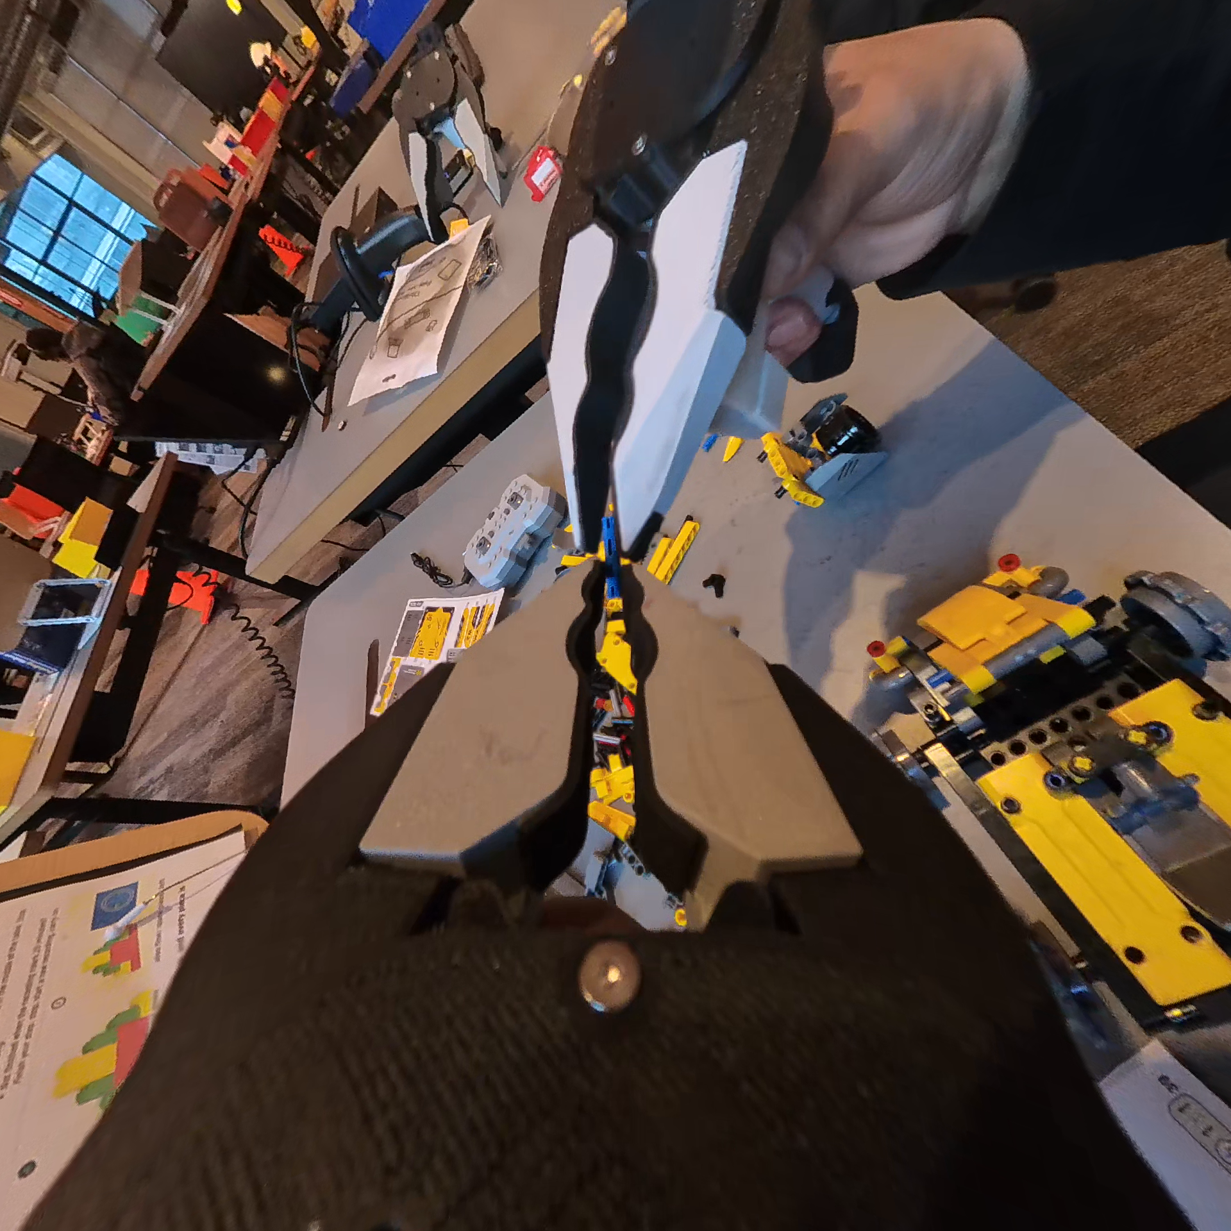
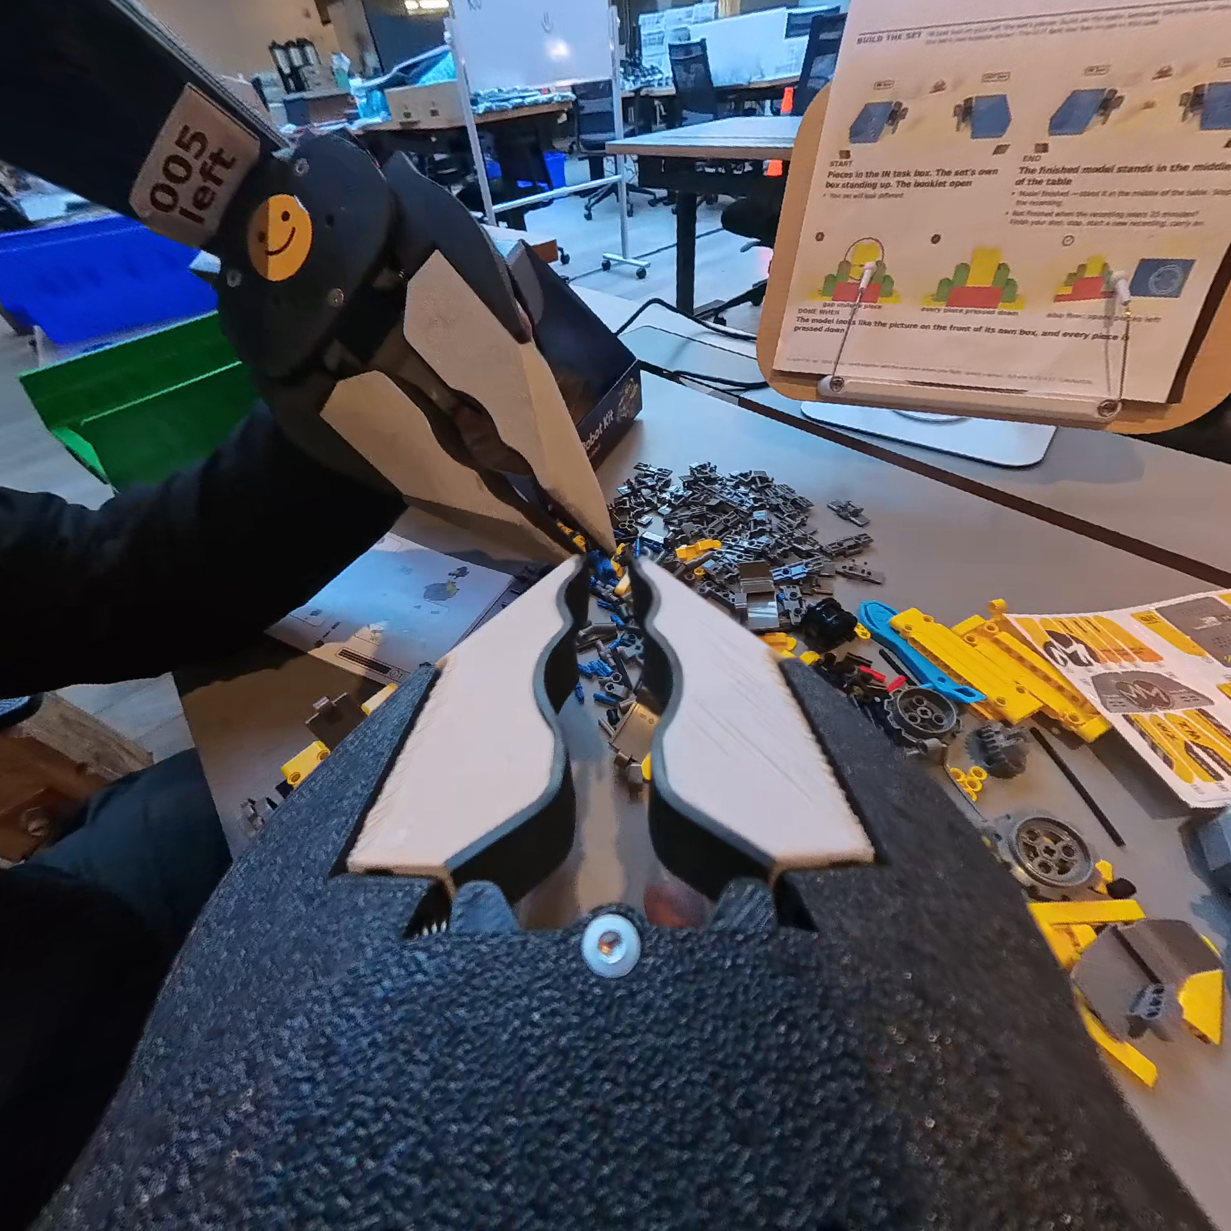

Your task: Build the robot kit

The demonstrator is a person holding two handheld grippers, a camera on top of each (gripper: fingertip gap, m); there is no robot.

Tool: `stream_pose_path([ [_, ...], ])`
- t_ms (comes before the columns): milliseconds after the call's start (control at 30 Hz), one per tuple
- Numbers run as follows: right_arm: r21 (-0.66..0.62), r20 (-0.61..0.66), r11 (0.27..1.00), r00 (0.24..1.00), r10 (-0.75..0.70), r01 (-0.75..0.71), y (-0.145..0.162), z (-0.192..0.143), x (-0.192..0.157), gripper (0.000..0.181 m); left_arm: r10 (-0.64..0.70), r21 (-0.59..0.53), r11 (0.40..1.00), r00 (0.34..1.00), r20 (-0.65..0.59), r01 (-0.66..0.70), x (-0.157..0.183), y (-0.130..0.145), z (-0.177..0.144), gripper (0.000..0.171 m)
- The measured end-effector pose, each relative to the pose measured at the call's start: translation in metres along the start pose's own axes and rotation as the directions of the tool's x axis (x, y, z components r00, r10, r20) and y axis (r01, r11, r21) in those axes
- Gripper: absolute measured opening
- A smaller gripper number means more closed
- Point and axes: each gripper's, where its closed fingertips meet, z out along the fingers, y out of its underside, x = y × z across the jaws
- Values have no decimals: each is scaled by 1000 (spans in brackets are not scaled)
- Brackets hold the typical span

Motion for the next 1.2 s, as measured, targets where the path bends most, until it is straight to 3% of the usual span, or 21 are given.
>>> stream_pose_path([
  [267, -35, -21, 999, 999, -42, 42, 3, 0, 0, 4, -36, -17, 999, 999, -14, 36, 2, 3, 4, 2],
  [400, -68, -120, 995, 990, -76, 69, 4, -14, 19, 4, -76, -14, 997, 997, 16, 77, -6, 5, 3, 9],
  [533, -99, -275, 995, 960, -59, 33, 10, -52, 56, 4, -83, -28, 996, 995, 50, 84, -13, 9, -1, 10],
  [733, -261, -414, 952, 909, 37, -158, 84, -114, 99, 4, 21, -223, 975, 997, 76, -4, -10, 39, 6, 11],
  [800, -320, -435, 924, 899, 53, -209, 113, -122, 105, 4, 7, -205, 979, 998, 58, 5, -5, 34, 10, 10],
  [900, -363, -430, 891, 897, 99, -272, 143, -123, 105, 4, -12, -175, 984, 999, 49, 21, -4, 27, 9, 10],
  [1200, -417, -396, 859, 910, 122, -296, 184, -113, 93, 4, -34, -176, 983, 992, 122, 56, -20, 31, -5, 10],
])
